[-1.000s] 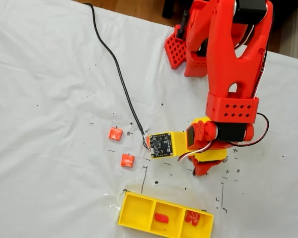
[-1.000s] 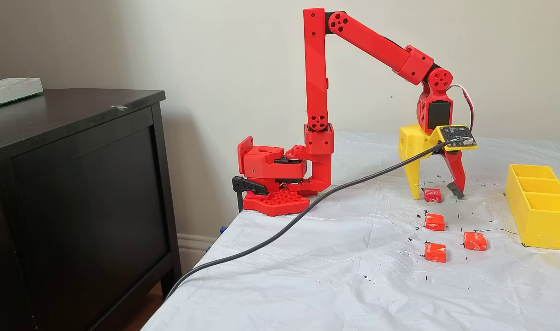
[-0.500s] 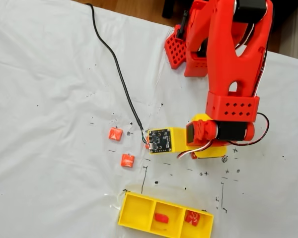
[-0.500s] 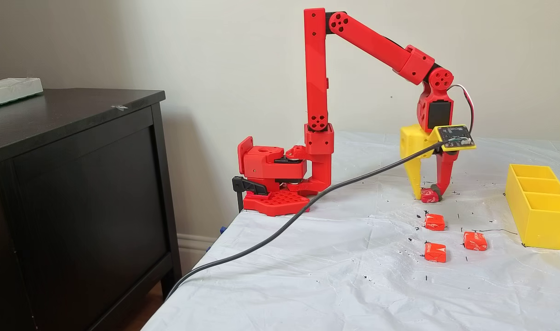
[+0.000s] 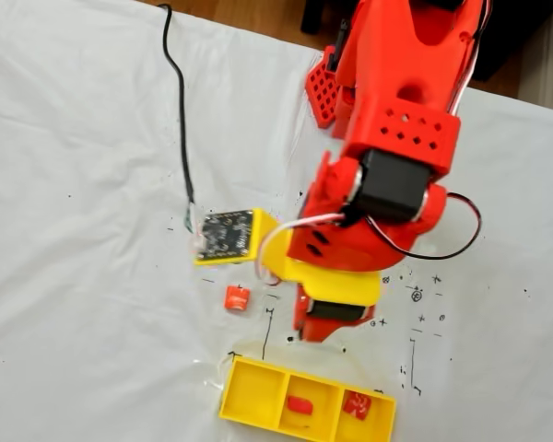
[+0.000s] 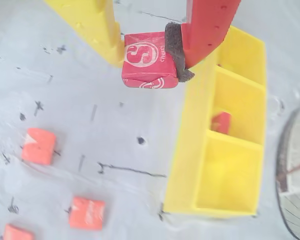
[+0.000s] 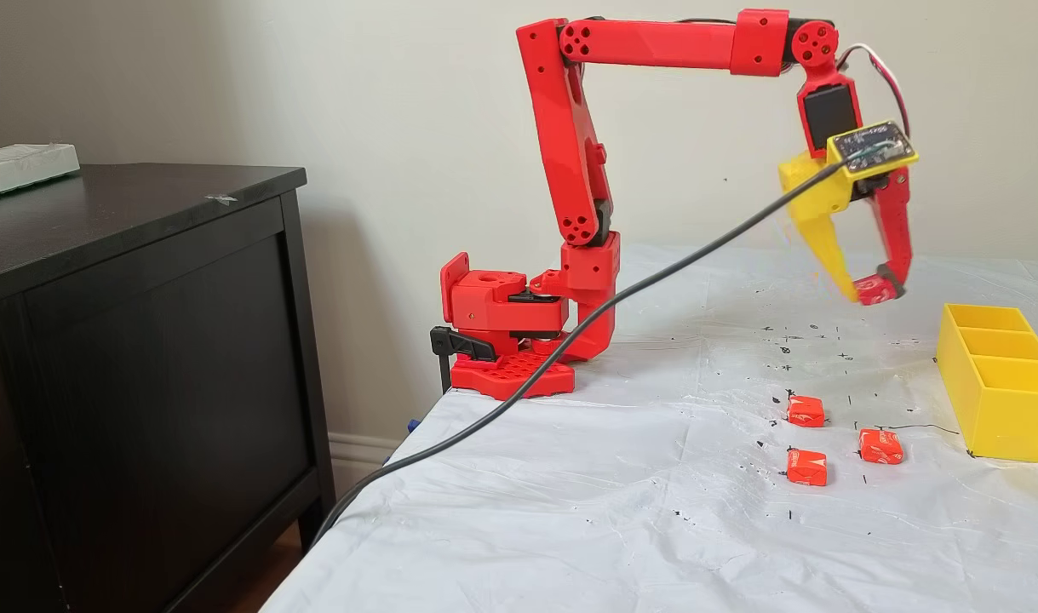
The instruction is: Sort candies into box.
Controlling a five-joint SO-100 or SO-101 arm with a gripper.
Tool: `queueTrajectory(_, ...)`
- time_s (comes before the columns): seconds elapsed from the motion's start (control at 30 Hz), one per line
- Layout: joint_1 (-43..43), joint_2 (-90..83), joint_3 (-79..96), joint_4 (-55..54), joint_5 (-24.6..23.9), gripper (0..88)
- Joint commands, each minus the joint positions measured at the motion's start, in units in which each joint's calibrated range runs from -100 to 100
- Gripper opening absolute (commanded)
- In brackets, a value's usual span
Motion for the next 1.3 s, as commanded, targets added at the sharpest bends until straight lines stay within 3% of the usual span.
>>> queueTrajectory(0.0, 4.19, 3.44, -15.05, -2.84, 0.54, 0.2)
queueTrajectory(0.17, 5.1, 12.01, -22.79, -2.43, 1.22, 0.2)
queueTrajectory(1.27, 1.29, 20.15, -17.78, -14.8, 4.05, 0.2)
